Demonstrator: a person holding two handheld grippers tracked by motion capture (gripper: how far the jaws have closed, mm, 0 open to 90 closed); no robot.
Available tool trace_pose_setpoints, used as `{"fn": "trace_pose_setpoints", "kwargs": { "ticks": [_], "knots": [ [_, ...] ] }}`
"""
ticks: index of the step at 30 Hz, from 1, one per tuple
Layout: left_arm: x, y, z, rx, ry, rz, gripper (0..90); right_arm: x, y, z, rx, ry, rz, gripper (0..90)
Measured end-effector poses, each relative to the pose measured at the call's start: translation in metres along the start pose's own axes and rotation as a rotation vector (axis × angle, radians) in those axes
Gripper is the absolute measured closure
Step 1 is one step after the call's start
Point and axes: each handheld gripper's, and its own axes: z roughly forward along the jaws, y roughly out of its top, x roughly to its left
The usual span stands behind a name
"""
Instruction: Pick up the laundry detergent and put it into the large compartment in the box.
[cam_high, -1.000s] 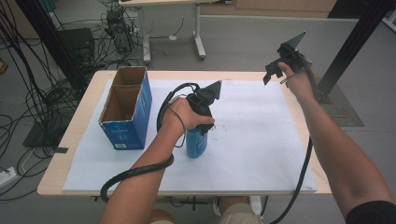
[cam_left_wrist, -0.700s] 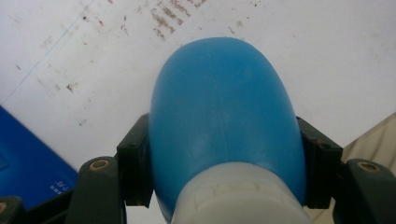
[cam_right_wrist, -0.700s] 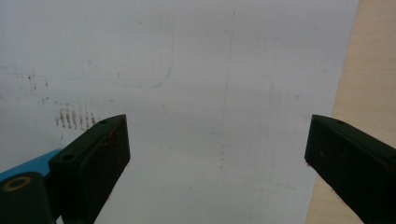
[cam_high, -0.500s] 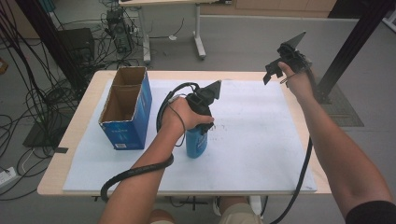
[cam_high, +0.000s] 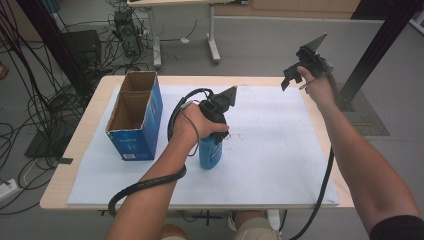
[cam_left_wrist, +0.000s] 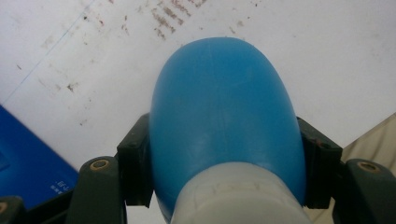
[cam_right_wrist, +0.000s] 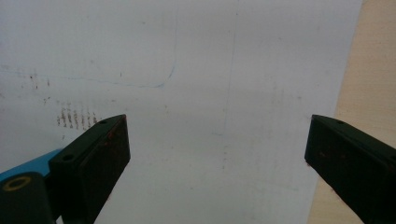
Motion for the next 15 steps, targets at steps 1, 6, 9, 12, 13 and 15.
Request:
{"fn": "trace_pose_setpoints", "kwargs": {
  "ticks": [1, 6, 9, 12, 13, 15],
  "knots": [
    [-0.0003, 0.0006, 0.0001, 0.002, 0.001, -0.002, 36.2, 0.0001, 0.0000, 0.0001, 0.000, 0.000, -0.001, 6.5],
    [0.0009, 0.0005, -0.0001, 0.001, -0.001, 0.000, 36.2, 0.0010, 0.0003, 0.0005, 0.000, -0.001, -0.002, 6.5],
    [0.0011, 0.0004, -0.0003, 0.001, 0.000, 0.004, 36.2, 0.0012, 0.0005, 0.0009, 0.000, -0.002, -0.002, 6.5],
    [0.0012, -0.0006, -0.0002, -0.003, -0.001, 0.002, 36.2, 0.0018, 0.0008, 0.0012, 0.001, -0.003, -0.003, 6.5],
    [0.0011, -0.0007, -0.0001, -0.003, -0.001, 0.001, 36.2, 0.0019, 0.0008, 0.0012, 0.001, -0.002, -0.003, 6.5],
    [0.0003, -0.0004, 0.0000, -0.003, 0.002, 0.000, 36.3, 0.0023, 0.0007, 0.0012, 0.000, -0.004, -0.005, 6.5]
  ]
}}
